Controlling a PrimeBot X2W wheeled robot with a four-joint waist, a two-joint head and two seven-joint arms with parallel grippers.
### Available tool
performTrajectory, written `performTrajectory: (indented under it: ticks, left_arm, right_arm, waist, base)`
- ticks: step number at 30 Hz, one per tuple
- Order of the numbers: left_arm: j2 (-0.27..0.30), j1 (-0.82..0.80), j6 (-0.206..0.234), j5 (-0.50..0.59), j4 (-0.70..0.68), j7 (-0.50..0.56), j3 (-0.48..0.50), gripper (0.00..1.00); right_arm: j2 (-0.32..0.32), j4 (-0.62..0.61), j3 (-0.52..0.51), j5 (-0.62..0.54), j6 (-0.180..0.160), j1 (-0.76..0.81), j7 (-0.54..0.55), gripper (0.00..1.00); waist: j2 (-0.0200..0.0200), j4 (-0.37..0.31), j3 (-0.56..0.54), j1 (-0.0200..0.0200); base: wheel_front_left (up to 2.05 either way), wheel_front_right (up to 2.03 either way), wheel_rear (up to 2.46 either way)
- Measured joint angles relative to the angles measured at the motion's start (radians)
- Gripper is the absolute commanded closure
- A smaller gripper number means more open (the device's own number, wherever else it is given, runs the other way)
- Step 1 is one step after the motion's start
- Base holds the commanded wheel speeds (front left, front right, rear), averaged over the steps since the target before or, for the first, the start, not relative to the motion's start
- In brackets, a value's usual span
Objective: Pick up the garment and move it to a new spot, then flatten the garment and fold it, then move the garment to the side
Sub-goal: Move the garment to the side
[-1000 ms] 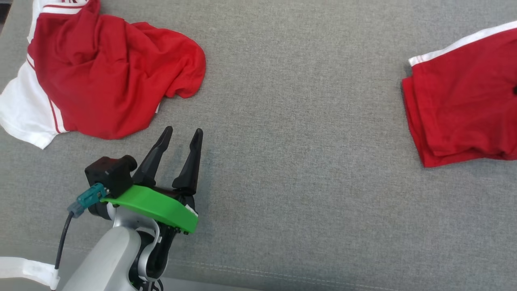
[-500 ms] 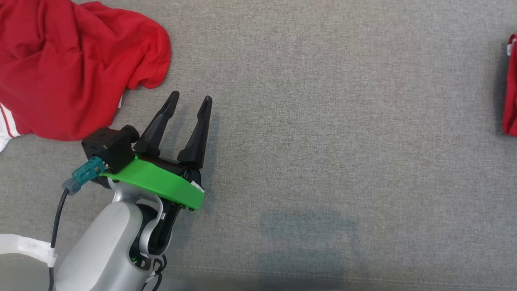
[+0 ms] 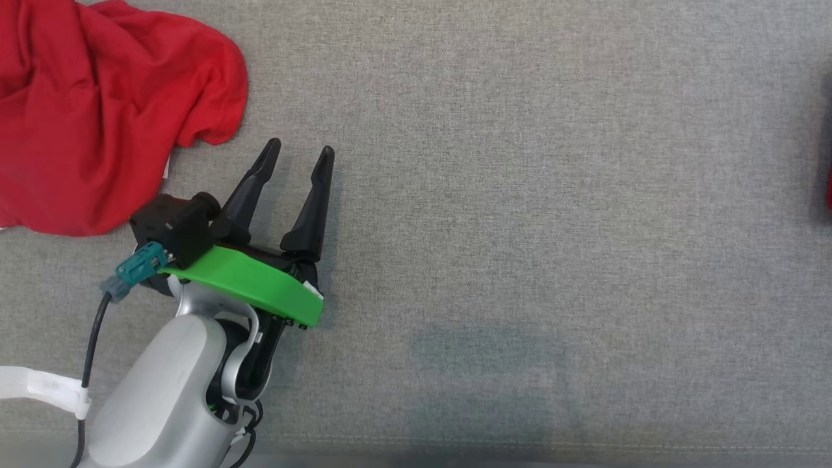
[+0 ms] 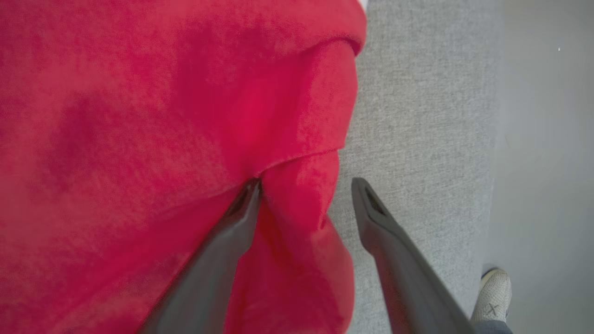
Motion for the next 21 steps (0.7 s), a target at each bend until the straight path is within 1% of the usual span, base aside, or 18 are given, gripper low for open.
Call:
performTrajectory:
  ticks: [5,8,11,16,19,21]
  left_arm:
    - [-0.003,0.0,-0.001,0.0,0.031,-0.02,0.004,0.0]
    - [-0.005,0.002,-0.006,0.0,0.056,-0.034,0.012,0.0]
    - [-0.002,0.014,-0.006,0.0,0.077,-0.047,0.027,0.0]
    - [0.024,0.059,-0.006,0.021,0.124,-0.066,0.05,0.0]
    - [0.035,0.089,-0.006,0.018,0.151,-0.073,0.071,0.0]
    - [0.035,0.108,-0.006,0.018,0.165,-0.081,0.082,0.0]
  right_arm:
    - [0.044,0.057,-0.029,-0.01,0.0,0.019,-0.064,0.0]
    - [0.06,0.05,-0.051,-0.02,0.0,0.029,-0.14,0.0]
    - [0.065,-0.031,-0.057,-0.066,0.0,0.028,-0.244,0.0]
    - [0.095,-0.175,-0.069,-0.179,0.0,0.01,-0.475,0.0]
    - [0.14,-0.223,-0.072,-0.22,0.0,0.013,-0.591,0.0]
    - [0.175,-0.224,-0.082,-0.247,0.0,0.024,-0.665,0.0]
  waist:
    - [0.0,-0.007,-0.036,0.0]
    - [0.0,-0.011,-0.064,0.0]
    - [0.0,-0.014,-0.098,0.0]
    - [0.0,-0.022,-0.159,0.0]
    - [0.0,-0.027,-0.197,0.0]
    - [0.0,-0.029,-0.224,0.0]
  base:
    - [0.0,0.0,0.0]
    - [0.0,0.0,0.0]
    - [0.0,0.0,0.0]
    - [0.0,0.0,0.0]
    - [0.0,0.0,0.0]
    - [0.0,0.0,0.0]
